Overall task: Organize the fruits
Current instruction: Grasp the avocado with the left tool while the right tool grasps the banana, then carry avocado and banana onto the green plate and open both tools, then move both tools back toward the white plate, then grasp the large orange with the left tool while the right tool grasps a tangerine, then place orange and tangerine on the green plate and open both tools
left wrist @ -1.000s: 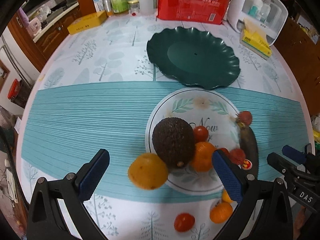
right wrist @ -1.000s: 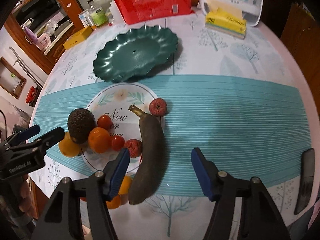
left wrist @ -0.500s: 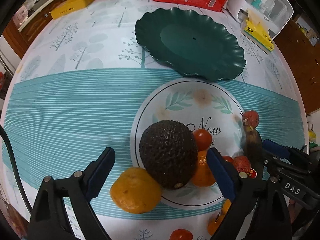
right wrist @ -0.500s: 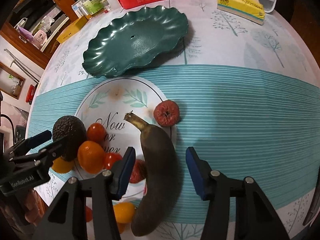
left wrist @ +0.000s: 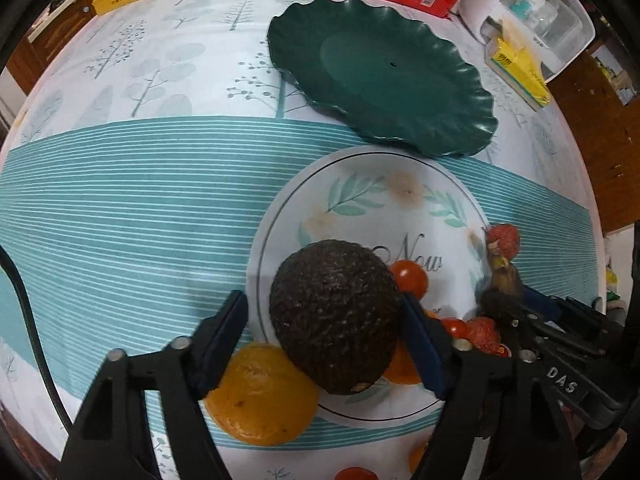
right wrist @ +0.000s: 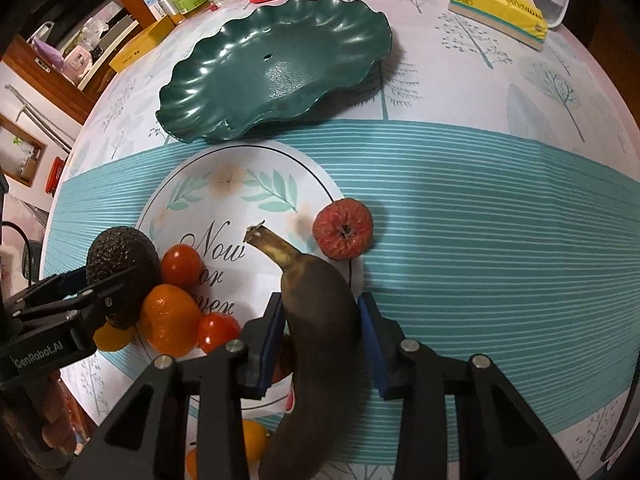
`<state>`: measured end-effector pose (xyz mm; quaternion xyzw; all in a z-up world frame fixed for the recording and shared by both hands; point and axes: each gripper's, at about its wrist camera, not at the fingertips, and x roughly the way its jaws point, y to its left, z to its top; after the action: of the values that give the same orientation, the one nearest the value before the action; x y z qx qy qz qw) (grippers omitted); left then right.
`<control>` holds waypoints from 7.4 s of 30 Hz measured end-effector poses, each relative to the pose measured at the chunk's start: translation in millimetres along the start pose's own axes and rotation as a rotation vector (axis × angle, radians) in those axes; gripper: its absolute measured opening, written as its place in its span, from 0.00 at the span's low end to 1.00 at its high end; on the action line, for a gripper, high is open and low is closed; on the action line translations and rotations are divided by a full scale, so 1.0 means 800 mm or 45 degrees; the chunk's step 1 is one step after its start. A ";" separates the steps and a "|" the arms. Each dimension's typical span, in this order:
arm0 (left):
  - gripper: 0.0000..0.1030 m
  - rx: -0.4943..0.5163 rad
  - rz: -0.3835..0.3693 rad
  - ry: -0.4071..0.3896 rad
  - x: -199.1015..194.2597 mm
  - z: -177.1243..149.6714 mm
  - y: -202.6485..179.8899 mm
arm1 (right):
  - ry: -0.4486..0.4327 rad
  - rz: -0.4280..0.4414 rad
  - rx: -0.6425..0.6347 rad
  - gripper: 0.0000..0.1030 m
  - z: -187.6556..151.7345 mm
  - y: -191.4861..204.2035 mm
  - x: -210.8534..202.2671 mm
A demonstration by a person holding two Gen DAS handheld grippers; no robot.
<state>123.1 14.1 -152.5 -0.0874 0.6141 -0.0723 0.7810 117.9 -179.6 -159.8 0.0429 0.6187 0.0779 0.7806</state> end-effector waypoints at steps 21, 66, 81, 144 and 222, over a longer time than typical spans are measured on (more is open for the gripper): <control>0.58 0.102 0.063 -0.197 -0.100 0.013 -0.031 | -0.256 -0.016 -0.125 0.30 0.019 0.021 -0.109; 0.84 0.205 0.173 -0.269 0.030 0.235 -0.047 | -0.157 -0.117 -0.158 0.46 0.299 0.044 0.045; 0.90 0.182 0.196 -0.396 -0.075 0.186 -0.054 | -0.307 -0.052 -0.147 0.46 0.249 0.053 -0.065; 0.87 0.513 -0.024 -0.045 -0.052 -0.071 0.039 | -0.118 -0.057 0.210 0.48 -0.152 0.083 -0.061; 0.45 0.453 -0.032 -0.273 -0.059 0.273 -0.084 | -0.390 -0.188 -0.059 0.37 0.220 0.003 -0.110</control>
<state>323.9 -30.7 -42.0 0.0369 0.5040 -0.1797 0.8440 269.7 -187.7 -34.4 -0.0094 0.4921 0.0270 0.8701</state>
